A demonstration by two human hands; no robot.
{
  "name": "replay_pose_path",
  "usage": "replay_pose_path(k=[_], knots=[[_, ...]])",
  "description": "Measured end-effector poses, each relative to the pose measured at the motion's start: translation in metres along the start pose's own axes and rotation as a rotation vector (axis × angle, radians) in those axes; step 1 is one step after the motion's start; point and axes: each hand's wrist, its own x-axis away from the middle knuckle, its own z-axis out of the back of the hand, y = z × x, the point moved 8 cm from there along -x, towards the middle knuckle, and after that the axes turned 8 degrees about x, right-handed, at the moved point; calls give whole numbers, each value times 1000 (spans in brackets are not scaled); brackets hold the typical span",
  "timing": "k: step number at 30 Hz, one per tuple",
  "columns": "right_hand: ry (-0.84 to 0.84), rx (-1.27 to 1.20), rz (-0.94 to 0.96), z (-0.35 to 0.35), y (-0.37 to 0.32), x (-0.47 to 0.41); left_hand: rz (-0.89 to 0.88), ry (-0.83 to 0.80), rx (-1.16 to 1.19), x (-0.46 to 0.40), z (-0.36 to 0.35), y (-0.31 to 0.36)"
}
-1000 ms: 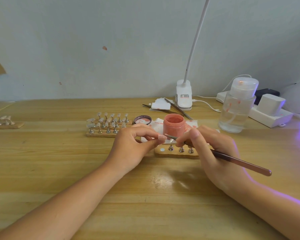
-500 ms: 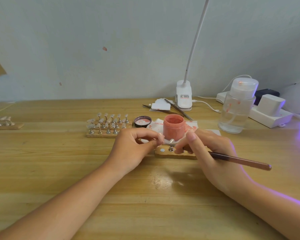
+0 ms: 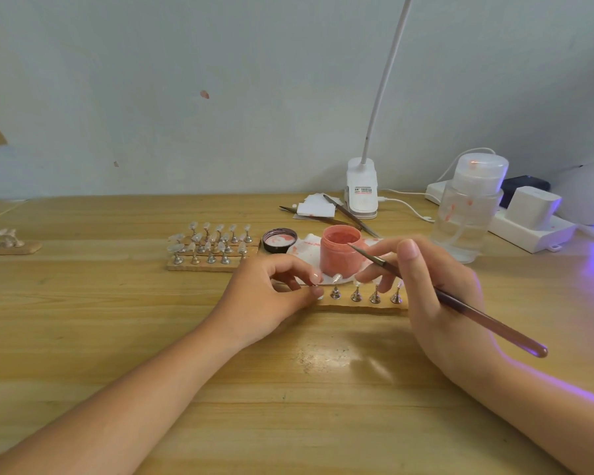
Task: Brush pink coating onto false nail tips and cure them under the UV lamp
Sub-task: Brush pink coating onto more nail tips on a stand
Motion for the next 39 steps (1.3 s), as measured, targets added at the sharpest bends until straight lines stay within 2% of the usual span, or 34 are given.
replay_pose_path(k=[16,27,39], knots=[[-30,32,-26,-2,3,0,19,-35,-35,0,-3,0],[-30,14,-70,0,10,-1,-4,-110,-169,-5,-15,1],[-17,6,-64,1,7,-1,-21,-114,-114,-9,-22,0]])
